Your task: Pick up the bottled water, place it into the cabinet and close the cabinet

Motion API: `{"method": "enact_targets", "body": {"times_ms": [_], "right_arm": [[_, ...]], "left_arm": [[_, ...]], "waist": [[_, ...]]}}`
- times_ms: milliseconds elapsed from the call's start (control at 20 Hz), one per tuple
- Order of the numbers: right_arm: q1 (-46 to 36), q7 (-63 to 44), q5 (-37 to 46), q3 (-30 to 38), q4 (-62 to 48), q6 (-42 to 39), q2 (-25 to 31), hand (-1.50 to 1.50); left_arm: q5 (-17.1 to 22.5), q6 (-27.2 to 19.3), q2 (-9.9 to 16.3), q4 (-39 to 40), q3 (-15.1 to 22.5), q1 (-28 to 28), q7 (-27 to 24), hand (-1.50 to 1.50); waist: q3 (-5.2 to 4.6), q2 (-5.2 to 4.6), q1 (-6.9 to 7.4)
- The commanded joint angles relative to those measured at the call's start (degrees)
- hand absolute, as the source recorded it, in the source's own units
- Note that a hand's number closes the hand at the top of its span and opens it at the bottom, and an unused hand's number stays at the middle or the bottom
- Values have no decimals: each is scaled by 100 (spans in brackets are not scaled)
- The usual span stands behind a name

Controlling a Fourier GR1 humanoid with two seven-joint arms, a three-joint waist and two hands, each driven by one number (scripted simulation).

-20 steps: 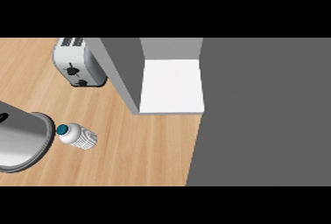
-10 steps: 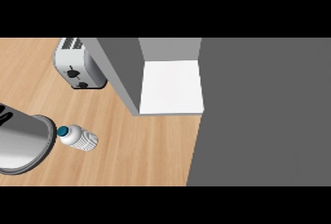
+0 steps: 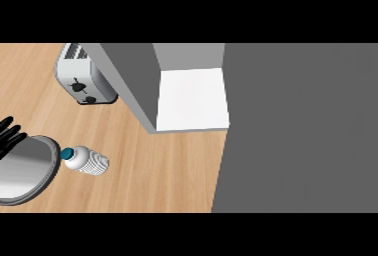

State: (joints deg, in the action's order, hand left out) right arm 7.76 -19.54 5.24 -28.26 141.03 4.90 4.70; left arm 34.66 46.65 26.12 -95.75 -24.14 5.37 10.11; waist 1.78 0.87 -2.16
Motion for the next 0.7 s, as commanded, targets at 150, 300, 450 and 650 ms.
{"method": "enact_targets", "body": {"times_ms": [150,300,450,650], "right_arm": [[-28,-195,188,61,338,10,180,-150],[-130,-46,209,146,114,146,90,-150],[-65,-215,231,-6,314,110,213,-150],[17,-345,258,-20,633,230,249,-150]], "left_arm": [[-728,255,-586,1357,232,-108,-433,-150],[-921,302,-545,1796,152,-397,-588,-150],[-1353,213,-734,1949,208,-426,-746,-150],[-1889,475,-791,2917,181,-759,-1474,-150]], "waist": [[-218,-136,-100],[-216,-161,-126],[-222,-141,-168],[-218,-117,-127]]}}
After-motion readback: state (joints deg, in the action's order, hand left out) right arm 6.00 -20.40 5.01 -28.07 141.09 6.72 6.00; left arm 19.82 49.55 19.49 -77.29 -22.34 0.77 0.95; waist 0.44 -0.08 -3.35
